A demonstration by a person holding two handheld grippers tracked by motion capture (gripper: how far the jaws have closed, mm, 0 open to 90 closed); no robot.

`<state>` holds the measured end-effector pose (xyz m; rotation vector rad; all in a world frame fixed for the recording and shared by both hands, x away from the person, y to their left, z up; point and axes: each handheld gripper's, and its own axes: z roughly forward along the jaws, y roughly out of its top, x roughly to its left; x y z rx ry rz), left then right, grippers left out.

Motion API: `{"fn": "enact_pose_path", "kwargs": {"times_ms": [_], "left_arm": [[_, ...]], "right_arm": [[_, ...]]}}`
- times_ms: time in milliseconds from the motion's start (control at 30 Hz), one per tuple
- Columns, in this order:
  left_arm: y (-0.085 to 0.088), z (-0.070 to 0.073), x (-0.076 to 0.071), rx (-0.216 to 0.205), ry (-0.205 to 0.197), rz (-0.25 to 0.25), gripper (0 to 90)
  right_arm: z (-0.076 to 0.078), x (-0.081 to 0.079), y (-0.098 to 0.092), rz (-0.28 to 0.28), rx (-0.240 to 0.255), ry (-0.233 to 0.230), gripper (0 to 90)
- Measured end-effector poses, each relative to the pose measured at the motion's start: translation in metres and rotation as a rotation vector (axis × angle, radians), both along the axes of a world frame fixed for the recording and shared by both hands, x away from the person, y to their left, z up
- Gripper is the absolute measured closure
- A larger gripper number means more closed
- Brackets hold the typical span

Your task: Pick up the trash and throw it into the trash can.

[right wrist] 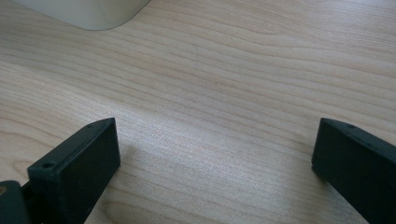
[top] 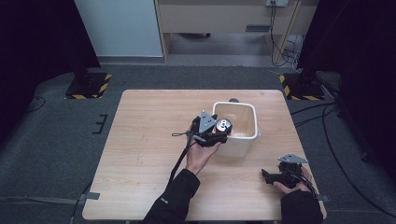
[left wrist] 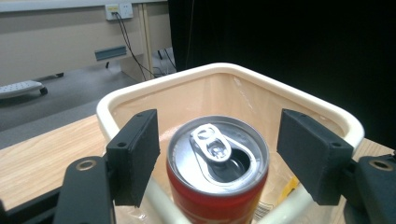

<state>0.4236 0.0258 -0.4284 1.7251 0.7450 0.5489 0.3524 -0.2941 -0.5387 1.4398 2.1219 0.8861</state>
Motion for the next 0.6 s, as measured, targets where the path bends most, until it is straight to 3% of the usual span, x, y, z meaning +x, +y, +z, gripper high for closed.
{"fn": "enact_pose_path", "kwargs": {"times_ms": [267,433,600], "left_arm": [[0.023,0.016,-0.016,-0.035,-0.041,0.006,28.1],[0.039,0.027,-0.027,-0.04,-0.071,0.015,26.7],[0.056,0.029,-0.038,-0.036,-0.077,0.028,24.6]], "right_arm": [[0.0,0.0,0.0,0.0,0.0,0.0,1.2],[0.0,0.0,0.0,-0.001,-0.001,0.001,1.2],[0.0,0.0,0.0,-0.002,-0.001,0.001,1.2]]}}
